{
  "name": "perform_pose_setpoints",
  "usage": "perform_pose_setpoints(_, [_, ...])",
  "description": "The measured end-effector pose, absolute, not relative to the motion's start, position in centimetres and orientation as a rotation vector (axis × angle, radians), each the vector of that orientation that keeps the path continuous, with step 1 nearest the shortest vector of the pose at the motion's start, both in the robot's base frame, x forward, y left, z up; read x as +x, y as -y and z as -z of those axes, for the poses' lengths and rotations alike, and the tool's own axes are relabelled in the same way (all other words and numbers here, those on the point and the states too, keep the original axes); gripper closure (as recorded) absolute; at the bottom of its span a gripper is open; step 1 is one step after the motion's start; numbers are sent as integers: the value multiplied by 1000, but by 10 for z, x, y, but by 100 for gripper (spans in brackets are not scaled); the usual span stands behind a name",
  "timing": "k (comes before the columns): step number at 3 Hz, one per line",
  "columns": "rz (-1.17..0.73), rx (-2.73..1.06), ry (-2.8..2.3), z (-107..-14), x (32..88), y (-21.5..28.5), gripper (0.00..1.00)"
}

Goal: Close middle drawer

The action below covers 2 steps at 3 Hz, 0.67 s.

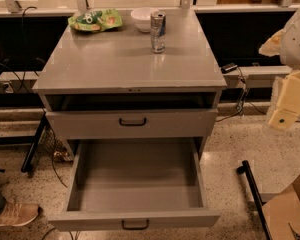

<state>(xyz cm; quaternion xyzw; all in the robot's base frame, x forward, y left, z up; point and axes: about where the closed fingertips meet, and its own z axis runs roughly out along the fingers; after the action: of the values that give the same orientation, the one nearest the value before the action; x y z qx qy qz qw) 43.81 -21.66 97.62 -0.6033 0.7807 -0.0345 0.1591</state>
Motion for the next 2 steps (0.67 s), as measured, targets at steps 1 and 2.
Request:
perform_pose_setpoints(1, [98, -1725, -2232, -976, 438, 217, 0])
perform_pose_setpoints(2, [16, -1716, -2285, -937, 427, 210, 0])
